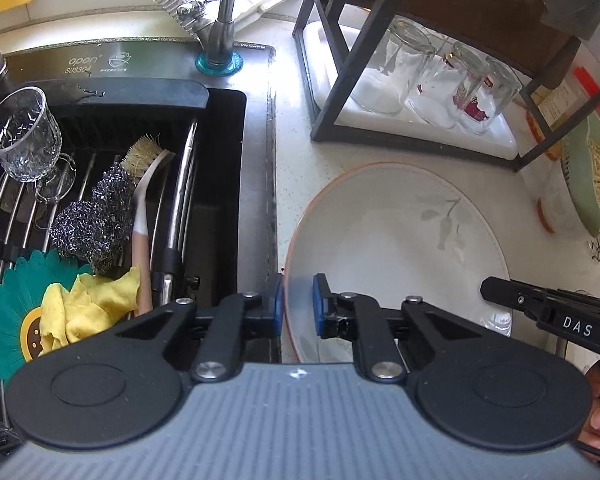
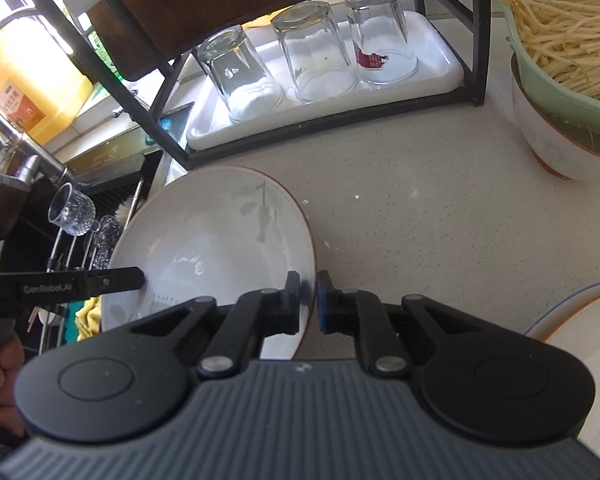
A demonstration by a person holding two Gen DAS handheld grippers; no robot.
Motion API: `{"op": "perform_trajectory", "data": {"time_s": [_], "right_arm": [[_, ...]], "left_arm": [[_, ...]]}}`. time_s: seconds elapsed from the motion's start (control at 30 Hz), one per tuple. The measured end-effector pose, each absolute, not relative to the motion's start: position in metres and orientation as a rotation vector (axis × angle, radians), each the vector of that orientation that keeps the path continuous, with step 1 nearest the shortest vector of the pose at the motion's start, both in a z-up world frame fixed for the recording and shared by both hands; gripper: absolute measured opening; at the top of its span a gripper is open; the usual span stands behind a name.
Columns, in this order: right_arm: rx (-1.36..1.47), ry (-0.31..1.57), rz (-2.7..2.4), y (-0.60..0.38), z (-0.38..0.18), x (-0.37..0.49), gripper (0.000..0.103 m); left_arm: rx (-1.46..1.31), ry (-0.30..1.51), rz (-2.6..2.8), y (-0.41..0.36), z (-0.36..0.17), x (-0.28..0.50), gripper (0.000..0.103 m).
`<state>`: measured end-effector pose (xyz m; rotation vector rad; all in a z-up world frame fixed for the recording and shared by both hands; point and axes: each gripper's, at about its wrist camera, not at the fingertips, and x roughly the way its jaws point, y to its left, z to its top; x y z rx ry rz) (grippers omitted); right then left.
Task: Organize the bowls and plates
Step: 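Close the right gripper on the leaf-print plate rim and lift, then carry the plate with the right gripper and lower it onto the plate stack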
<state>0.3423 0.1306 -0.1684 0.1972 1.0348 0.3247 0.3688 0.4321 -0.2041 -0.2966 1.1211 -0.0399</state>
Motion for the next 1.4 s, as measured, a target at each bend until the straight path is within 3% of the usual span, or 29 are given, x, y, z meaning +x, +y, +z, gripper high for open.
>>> {"op": "perform_trajectory", "data": {"time_s": [0.37,0.8,1.4], "right_arm": [[0.239,1.04,0.311,0.107,-0.15,0.312,0.011],[0.3,0.913,0.196,0.069,-0.086,0.246,0.011],[0.291,0.868,0.111,0.002,-0.076,0.21,0.011]], "left_arm": [[-0.317,1.159,-0.153,0.421,-0.183,0.35,0.016],[-0.315,1.117,-0.289,0.385,-0.123,0.331,0.016],[-0.293,1.126,-0.402,0.309,-0.104,0.318,0.016]]}}
